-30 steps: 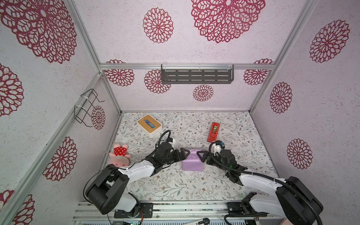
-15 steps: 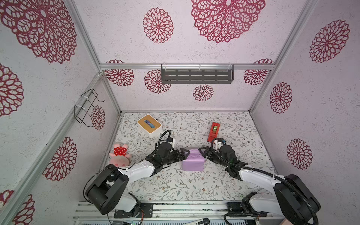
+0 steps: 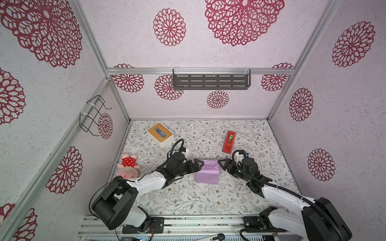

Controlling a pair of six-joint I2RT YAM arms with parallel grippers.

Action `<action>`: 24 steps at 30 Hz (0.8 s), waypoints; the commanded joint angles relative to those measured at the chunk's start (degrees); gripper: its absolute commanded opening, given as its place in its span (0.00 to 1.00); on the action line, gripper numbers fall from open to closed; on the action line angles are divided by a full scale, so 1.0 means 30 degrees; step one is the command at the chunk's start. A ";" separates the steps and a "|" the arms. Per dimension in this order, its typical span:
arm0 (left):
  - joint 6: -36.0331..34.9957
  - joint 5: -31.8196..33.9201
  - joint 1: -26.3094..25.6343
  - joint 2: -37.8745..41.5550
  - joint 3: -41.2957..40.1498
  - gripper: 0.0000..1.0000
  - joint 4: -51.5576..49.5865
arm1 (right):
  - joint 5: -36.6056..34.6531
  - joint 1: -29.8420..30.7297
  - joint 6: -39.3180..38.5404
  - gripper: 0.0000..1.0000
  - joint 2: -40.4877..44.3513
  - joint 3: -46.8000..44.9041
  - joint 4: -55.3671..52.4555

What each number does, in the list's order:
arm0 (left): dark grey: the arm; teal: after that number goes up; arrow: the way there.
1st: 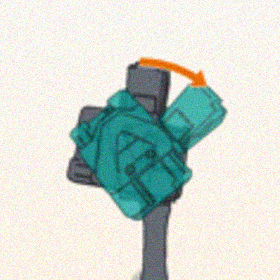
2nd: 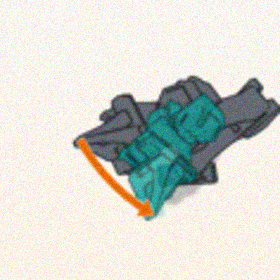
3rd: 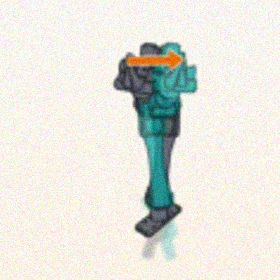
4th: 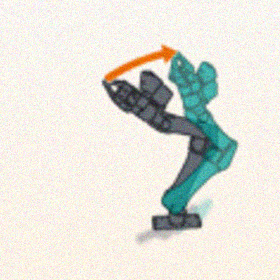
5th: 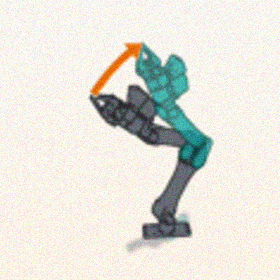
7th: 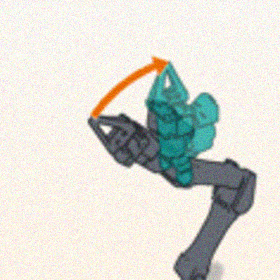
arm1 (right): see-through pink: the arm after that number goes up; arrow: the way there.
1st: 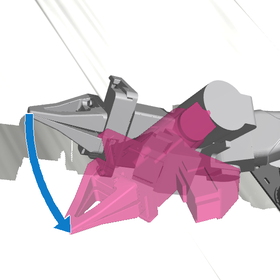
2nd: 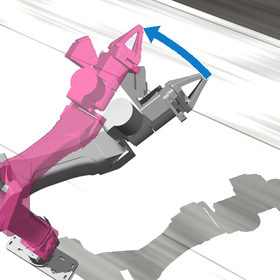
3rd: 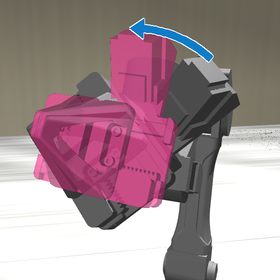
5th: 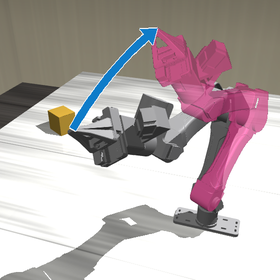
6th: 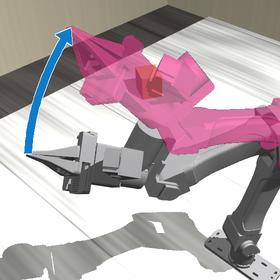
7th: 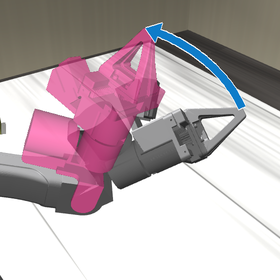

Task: Wrap a gift box in wrapping paper
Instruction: Fold the wrapping paper for the gift box.

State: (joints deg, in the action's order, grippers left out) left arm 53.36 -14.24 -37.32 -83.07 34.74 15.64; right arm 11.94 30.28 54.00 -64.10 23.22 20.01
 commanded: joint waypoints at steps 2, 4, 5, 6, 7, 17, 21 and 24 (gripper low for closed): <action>-0.0547 0.0528 -0.0216 -0.0242 -0.0214 0.96 -0.2673 | -0.0705 0.1238 -0.0959 0.89 0.0212 0.1312 -0.0120; -0.0580 0.0556 -0.0249 -0.0216 -0.0141 0.96 -0.2673 | -0.0598 0.1554 -0.0761 0.90 -0.0258 0.1228 0.0461; -0.0591 0.0557 -0.0268 -0.0231 -0.0100 0.96 -0.2698 | -0.0558 0.1674 -0.0716 0.90 -0.0455 0.1182 0.0690; -0.0591 0.0557 -0.0303 -0.0259 -0.0096 0.96 -0.2729 | -0.0604 0.1796 -0.0710 0.90 -0.0594 0.1115 0.0821; -0.0591 0.0554 -0.0304 -0.0256 -0.0071 0.96 -0.2727 | -0.0640 0.1906 -0.0713 0.91 -0.0723 0.1064 0.0913; -0.0740 0.0685 -0.0362 -0.0084 0.0297 0.97 -0.3062 | -0.0881 0.3482 -0.0093 0.92 -0.1417 -0.0088 0.0855; -0.0624 0.0514 -0.0341 0.0471 0.0429 1.00 -0.2415 | -0.1194 0.3644 -0.0026 0.92 -0.1358 -0.0975 0.1023; -0.0128 0.0099 -0.0270 0.0958 0.0454 0.99 -0.1086 | -0.1399 0.3705 -0.0040 0.92 -0.1428 -0.1605 0.1463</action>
State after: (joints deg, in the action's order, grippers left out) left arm 52.21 -13.67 -37.82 -81.65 35.97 12.10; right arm 8.78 40.49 53.74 -68.10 21.12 27.55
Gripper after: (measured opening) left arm 0.993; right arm 0.917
